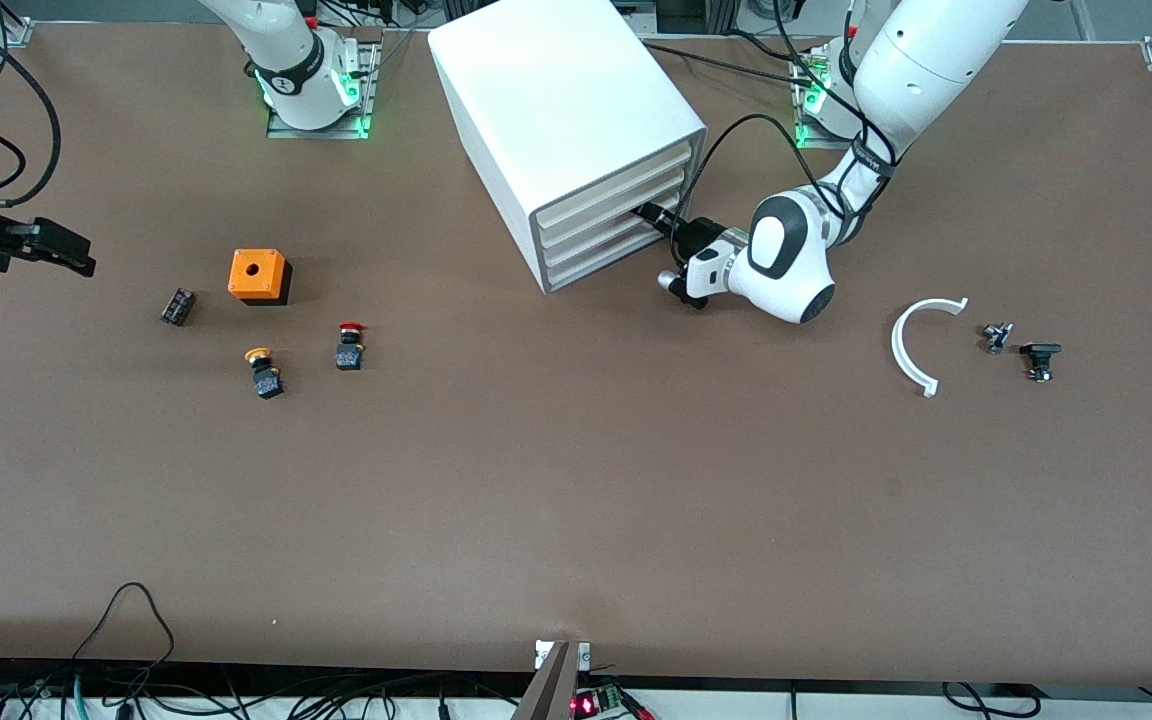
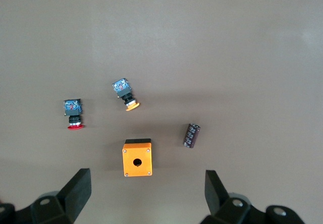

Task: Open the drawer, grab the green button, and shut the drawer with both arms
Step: 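Pull the lowest drawer open with the left gripper while the right gripper rises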

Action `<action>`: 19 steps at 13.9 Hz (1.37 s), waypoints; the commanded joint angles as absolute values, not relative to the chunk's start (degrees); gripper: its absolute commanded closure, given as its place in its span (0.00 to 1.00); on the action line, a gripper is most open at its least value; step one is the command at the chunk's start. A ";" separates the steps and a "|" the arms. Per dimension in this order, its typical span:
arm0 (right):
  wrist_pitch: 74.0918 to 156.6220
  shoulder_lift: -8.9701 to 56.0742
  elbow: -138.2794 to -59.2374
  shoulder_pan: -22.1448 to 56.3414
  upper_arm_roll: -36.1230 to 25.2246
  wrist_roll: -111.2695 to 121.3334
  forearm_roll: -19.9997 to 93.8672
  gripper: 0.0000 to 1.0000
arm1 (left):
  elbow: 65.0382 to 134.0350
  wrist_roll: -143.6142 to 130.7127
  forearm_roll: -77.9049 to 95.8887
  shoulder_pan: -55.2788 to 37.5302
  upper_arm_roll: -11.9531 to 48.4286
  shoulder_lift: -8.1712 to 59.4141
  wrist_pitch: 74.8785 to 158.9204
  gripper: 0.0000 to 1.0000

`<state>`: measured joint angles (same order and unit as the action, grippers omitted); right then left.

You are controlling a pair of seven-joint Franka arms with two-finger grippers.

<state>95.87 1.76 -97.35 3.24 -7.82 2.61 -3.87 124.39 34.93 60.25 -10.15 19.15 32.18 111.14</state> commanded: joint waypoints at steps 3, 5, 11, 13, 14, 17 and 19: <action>95.45 2.72 -97.38 3.43 -7.47 3.52 -3.52 0.00 | 124.19 35.68 62.23 -9.59 17.94 31.65 115.11 1.00; 96.06 4.12 -97.21 3.78 -7.38 3.43 -2.21 0.00 | 122.09 35.77 61.79 -8.53 15.92 31.29 121.78 1.00; 98.26 9.31 -95.28 8.25 -7.29 3.60 -0.88 0.00 | 118.30 35.95 62.32 -5.72 12.39 29.81 125.42 0.00; 98.35 10.19 -94.83 11.41 -6.95 3.60 -0.62 0.00 | 118.30 35.60 61.79 -3.79 12.22 26.91 125.51 0.00; 98.44 10.63 -94.83 13.60 -6.60 3.43 -0.62 0.00 | 118.39 35.60 61.61 -3.08 11.87 25.33 125.51 0.00; 100.01 11.69 -94.75 19.85 -6.50 2.73 -0.88 0.00 | 118.30 35.25 50.68 0.69 11.16 19.01 126.73 0.00; 101.24 12.56 -94.75 21.44 -6.24 2.81 -0.09 0.00 | 117.08 31.92 39.08 3.41 11.16 14.79 126.83 0.00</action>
